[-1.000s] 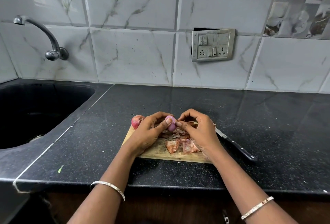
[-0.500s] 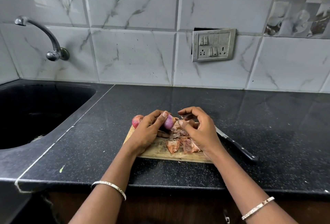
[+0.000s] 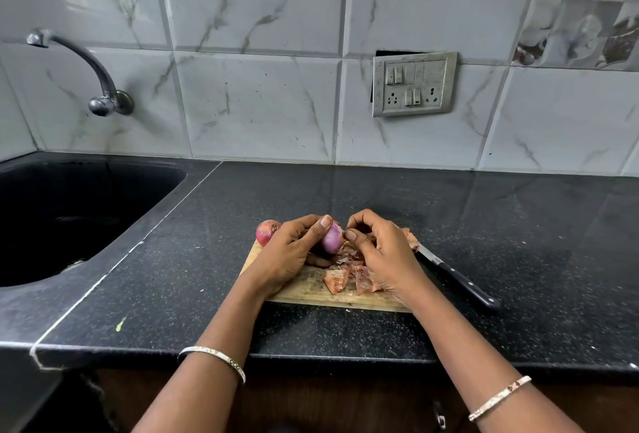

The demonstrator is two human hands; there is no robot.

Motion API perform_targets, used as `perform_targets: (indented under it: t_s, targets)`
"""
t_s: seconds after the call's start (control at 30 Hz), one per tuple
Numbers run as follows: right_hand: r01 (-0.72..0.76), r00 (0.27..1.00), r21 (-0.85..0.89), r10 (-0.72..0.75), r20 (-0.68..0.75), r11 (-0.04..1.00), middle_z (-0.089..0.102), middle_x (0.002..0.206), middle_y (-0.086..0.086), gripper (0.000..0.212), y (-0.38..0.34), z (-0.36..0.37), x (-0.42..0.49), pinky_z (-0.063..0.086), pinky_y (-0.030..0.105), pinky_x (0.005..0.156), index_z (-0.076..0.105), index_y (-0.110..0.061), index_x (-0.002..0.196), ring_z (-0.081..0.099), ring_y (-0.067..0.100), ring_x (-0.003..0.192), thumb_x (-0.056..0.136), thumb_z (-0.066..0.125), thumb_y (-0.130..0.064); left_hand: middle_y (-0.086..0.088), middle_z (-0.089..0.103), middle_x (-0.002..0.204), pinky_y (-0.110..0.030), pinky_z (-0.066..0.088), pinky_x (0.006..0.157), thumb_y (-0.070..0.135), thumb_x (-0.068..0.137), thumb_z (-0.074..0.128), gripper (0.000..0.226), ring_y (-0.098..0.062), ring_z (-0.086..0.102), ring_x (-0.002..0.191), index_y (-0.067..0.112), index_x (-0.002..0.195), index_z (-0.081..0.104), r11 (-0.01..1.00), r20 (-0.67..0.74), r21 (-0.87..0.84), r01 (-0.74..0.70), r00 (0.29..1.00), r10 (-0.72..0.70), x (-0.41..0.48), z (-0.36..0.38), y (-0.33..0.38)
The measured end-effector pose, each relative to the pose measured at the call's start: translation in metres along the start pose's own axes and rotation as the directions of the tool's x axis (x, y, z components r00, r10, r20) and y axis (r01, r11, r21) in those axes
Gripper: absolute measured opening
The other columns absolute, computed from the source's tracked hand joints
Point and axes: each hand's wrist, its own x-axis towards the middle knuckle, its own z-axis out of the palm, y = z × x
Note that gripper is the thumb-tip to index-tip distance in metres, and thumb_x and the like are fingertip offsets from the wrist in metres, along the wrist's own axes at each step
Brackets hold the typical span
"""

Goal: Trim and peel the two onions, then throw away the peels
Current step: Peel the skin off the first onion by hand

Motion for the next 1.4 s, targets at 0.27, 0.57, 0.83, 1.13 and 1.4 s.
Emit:
perform_targets:
  t_s: [0.27, 0.57, 0.83, 1.13, 1.4]
  targets:
    - [-0.054, 0.996, 0.158, 0.064, -0.056, 0.986, 0.066, 0.090, 0.000, 0.005, 0.0009, -0.0013, -0.0026, 0.053, 0.030, 0.080, 0.057, -0.023, 0.098, 0.064, 0.015, 0.089, 0.102, 0.057, -0.021, -0.014, 0.071, 0.101, -0.037, 0.064, 0.078, 0.035, 0.094, 0.057, 0.042, -0.026, 0.071, 0.089, 0.001, 0.116, 0.066, 0.983, -0.037, -0.181, 0.015, 0.999, -0.021, 0.0017, -0.0025, 0.0003]
    - [0.002, 1.000, 0.111, 0.001, -0.024, 0.994, 0.074, 0.095, -0.009, 0.018, -0.0046, -0.0033, -0.0024, 0.058, 0.027, 0.077, 0.071, -0.022, 0.105, 0.070, 0.008, 0.089, 0.089, 0.076, -0.017, -0.032, 0.067, 0.108, -0.044, 0.062, 0.084, 0.015, 0.096, 0.063, 0.030, -0.032, 0.072, 0.098, 0.013, 0.125, 0.064, 0.980, -0.035, -0.199, -0.016, 0.999, 0.010, 0.0012, -0.0040, -0.0001]
    - [-0.063, 0.995, 0.174, 0.075, -0.061, 0.983, 0.077, 0.086, -0.004, 0.012, -0.0001, -0.0025, -0.0022, 0.061, 0.035, 0.081, 0.078, -0.017, 0.093, 0.073, 0.011, 0.085, 0.087, 0.076, -0.007, -0.011, 0.073, 0.116, -0.037, 0.059, 0.088, 0.005, 0.082, 0.079, 0.038, -0.025, 0.072, 0.107, 0.013, 0.118, 0.070, 0.996, -0.042, -0.071, -0.053, 0.998, 0.050, -0.0021, -0.0066, 0.0019]
    - [-0.030, 0.995, 0.195, 0.048, -0.088, 0.980, 0.071, 0.096, -0.008, 0.017, -0.0062, -0.0039, -0.0032, 0.056, 0.022, 0.070, 0.077, -0.023, 0.092, 0.070, 0.007, 0.083, 0.081, 0.083, -0.012, -0.005, 0.073, 0.121, -0.033, 0.059, 0.090, -0.009, 0.076, 0.080, 0.058, -0.023, 0.071, 0.111, 0.018, 0.126, 0.068, 0.996, -0.035, -0.085, -0.037, 0.999, 0.035, -0.0009, -0.0074, 0.0023]
    - [-0.019, 0.996, 0.132, 0.031, -0.088, 0.991, 0.074, 0.086, -0.011, 0.010, -0.0028, -0.0029, -0.0017, 0.056, 0.028, 0.075, 0.075, -0.020, 0.089, 0.069, 0.006, 0.085, 0.086, 0.077, -0.011, -0.012, 0.074, 0.116, -0.045, 0.057, 0.096, 0.016, 0.084, 0.078, 0.044, -0.034, 0.072, 0.105, 0.014, 0.126, 0.067, 0.999, 0.002, -0.042, 0.002, 1.000, -0.002, -0.0021, -0.0068, 0.0000]
